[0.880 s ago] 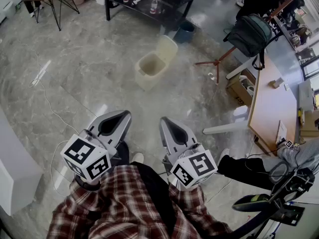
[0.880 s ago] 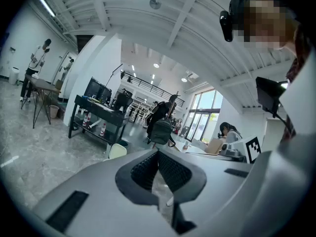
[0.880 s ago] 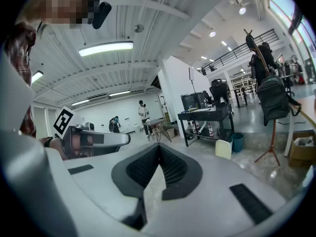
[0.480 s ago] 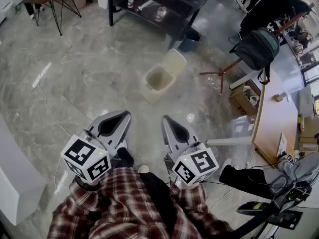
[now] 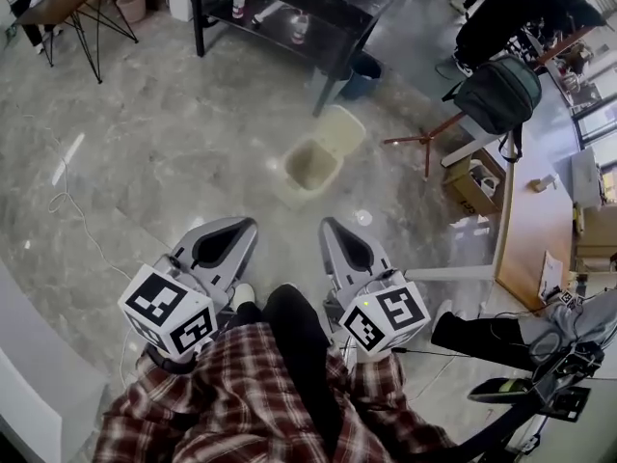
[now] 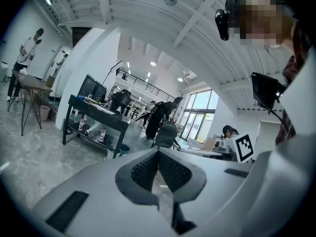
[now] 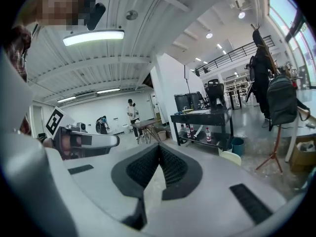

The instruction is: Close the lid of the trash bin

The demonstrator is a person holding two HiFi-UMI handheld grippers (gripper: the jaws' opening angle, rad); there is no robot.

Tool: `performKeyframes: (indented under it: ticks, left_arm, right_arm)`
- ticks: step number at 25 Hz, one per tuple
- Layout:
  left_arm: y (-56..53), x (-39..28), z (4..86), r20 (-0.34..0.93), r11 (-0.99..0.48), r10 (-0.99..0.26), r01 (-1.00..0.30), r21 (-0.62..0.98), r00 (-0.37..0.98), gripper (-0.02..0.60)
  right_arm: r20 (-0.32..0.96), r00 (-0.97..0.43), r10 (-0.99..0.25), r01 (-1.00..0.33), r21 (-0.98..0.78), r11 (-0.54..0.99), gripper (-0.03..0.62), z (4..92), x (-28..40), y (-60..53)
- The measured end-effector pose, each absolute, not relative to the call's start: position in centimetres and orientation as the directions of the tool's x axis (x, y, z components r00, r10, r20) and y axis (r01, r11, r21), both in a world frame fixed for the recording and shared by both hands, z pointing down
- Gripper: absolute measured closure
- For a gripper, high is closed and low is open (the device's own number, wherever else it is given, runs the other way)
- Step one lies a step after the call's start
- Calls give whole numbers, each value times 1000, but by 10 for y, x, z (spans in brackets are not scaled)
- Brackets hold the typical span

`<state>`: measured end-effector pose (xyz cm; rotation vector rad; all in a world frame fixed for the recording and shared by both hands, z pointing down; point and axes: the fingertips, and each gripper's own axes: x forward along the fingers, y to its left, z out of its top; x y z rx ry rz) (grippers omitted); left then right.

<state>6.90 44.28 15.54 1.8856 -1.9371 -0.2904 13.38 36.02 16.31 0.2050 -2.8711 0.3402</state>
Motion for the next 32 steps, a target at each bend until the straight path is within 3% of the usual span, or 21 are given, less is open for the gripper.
performKeyframes:
  ticks: [10, 20, 32]
  left_arm:
    - [362, 12, 179, 183, 49, -982, -882, 469, 43, 569]
    - [216, -49, 148, 167, 16, -984, -906, 424, 60, 569]
    - [123, -81, 145, 171, -19, -979, -892, 451, 107, 569]
  right_arm:
    - [313, -938, -146, -226, -237, 945, 580, 189, 88, 282]
    - [233, -958, -170, -228, -250, 941, 580, 161, 27, 134]
    - [259, -938, -229, -305, -306, 902, 580, 174, 17, 45]
